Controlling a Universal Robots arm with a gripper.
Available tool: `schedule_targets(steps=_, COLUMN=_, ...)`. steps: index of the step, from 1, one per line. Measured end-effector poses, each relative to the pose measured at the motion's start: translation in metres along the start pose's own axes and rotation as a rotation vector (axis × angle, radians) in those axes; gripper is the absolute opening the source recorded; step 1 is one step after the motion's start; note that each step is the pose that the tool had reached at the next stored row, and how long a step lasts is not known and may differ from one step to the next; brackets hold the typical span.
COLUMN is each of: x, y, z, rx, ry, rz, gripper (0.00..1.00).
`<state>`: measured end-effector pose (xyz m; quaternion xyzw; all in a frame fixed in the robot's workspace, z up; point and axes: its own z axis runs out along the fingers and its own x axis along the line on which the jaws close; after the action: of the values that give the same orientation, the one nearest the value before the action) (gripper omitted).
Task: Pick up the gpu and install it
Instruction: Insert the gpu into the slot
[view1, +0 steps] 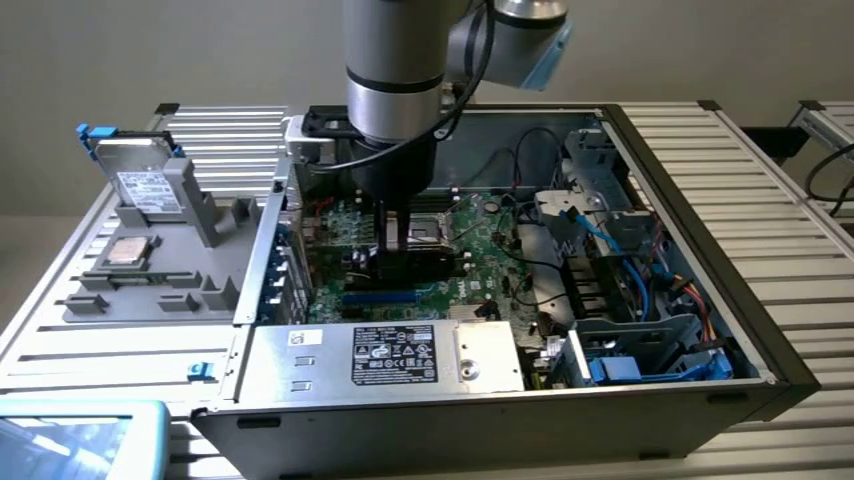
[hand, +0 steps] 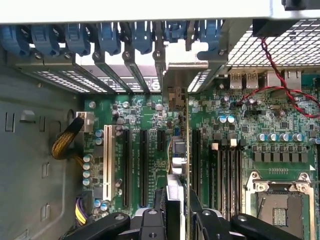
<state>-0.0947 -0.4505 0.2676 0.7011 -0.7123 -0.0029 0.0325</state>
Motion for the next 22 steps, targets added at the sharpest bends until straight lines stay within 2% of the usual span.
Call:
schedule_targets(steps=3, x=0.0, y=0.0013, z=0.0024, rx=-0.0002, ry=-0.0038, rz=0.0, gripper=0.28)
schedule_targets(steps=5, x=0.001, y=0.0018, z=0.0038, rx=-0.0002, ry=-0.0094, rz=-0.001, gripper=0.28)
schedule_targets(steps=7, x=0.002, y=0.0021, z=0.0049, rx=-0.0003, ry=-0.0181, rz=-0.001, gripper=0.28)
schedule_targets(steps=9, x=0.002, y=0.0027, z=0.006, rx=-0.0003, ry=-0.0223, rz=-0.001, gripper=0.28)
schedule_targets(steps=16, x=0.002, y=0.0035, z=0.0109, rx=-0.0007, ry=-0.0223, rz=-0.001, gripper=0.28)
schedule_targets(steps=22, x=0.003, y=0.0042, z=0.0133, rx=-0.0047, ry=-0.0222, rz=-0.001, gripper=0.28)
